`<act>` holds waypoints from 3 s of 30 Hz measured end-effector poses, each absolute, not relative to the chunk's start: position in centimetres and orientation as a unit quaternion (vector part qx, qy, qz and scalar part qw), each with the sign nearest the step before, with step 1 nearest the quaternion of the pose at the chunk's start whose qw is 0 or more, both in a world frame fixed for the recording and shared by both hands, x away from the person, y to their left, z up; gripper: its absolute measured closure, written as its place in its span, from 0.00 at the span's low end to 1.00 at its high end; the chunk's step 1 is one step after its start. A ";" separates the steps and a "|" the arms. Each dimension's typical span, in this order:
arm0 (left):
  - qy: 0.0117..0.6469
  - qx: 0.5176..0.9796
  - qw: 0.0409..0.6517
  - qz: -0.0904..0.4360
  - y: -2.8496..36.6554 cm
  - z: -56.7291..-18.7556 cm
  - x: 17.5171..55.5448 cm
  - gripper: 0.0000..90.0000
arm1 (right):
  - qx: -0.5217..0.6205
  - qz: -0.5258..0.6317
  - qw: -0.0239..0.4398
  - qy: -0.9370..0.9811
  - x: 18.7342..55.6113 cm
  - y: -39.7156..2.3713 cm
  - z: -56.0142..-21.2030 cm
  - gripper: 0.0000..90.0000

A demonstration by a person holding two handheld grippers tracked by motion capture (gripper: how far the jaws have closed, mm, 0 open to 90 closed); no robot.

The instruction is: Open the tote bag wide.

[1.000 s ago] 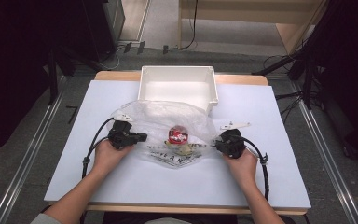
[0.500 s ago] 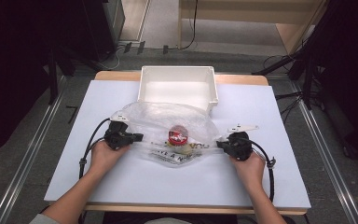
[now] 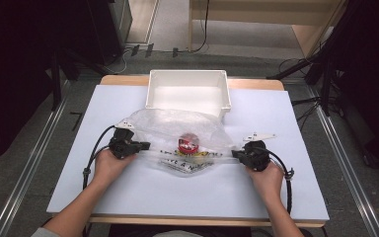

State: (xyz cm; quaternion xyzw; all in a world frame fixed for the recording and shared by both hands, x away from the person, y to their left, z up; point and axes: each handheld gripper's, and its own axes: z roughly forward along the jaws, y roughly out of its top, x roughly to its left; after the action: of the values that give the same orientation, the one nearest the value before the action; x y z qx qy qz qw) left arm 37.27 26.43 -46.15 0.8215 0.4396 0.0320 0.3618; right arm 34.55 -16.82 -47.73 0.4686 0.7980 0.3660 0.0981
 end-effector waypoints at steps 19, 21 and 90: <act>0.416 0.822 0.388 0.030 25.5 -43.4 35.8 1.00 | 0.427 0.399 0.098 0.806 33.2 -15.1 -45.3 1.00; 0.415 0.821 0.391 0.029 25.5 -43.1 35.6 1.00 | 0.423 0.403 0.096 0.806 33.1 -14.8 -45.0 1.00; 0.406 0.825 0.391 0.021 22.6 -42.8 37.8 1.00 | 0.374 0.418 0.078 0.824 42.0 -8.5 -40.6 1.00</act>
State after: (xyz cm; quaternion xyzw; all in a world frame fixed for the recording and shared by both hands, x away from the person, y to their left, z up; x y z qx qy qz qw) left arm 37.84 22.63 -42.81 0.8255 0.4061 0.0213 0.3915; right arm 41.97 -8.52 -40.63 0.3737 0.8245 0.4177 0.0785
